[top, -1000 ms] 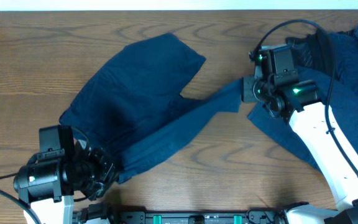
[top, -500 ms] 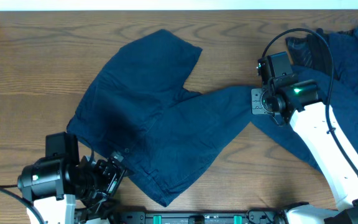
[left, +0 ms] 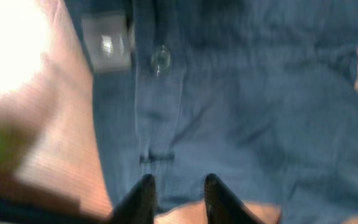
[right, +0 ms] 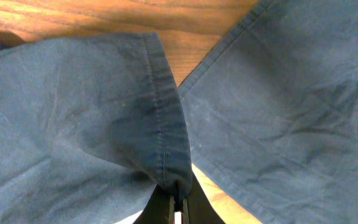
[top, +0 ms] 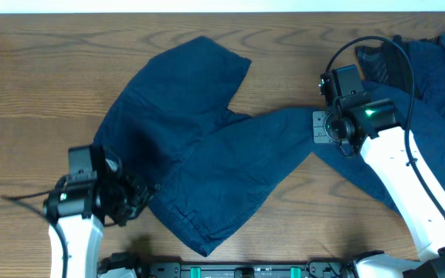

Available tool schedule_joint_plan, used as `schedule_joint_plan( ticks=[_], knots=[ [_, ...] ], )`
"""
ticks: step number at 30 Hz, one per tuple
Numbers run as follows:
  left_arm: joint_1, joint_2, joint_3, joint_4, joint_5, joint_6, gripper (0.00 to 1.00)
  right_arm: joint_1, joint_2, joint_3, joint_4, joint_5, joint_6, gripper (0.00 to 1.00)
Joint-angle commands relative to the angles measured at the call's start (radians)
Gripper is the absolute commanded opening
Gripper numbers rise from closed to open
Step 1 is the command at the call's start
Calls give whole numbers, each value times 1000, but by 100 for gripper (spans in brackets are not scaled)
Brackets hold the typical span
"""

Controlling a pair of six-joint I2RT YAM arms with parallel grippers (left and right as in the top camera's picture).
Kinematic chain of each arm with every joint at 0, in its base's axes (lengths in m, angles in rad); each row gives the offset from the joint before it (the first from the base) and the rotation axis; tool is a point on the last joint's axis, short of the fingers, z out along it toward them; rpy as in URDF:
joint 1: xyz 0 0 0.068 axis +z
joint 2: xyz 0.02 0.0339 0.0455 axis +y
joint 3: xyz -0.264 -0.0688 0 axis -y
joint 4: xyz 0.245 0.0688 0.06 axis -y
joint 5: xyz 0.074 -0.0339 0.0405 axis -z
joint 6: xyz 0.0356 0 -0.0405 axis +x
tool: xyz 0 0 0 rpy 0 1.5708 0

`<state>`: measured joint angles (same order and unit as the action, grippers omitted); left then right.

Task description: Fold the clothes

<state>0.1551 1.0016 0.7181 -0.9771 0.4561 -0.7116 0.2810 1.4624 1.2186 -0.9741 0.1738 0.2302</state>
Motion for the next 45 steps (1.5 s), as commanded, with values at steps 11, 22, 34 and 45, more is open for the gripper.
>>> schedule_joint_plan(
  ticks=[11, 22, 34, 45],
  knots=[
    [-4, 508, -3, 118, -116, 37, 6, -6, -5, 22, -14, 2, 12, 1],
    [-4, 737, -3, 395, -187, 41, 6, -5, -4, 22, -3, -120, 12, 1],
    [-3, 899, 256, 541, -222, 109, 6, 0, -3, 19, 9, -168, 64, 1],
    [-3, 898, 489, 210, -221, 169, 11, 60, -3, 7, 67, -166, 98, 1]
  ],
)
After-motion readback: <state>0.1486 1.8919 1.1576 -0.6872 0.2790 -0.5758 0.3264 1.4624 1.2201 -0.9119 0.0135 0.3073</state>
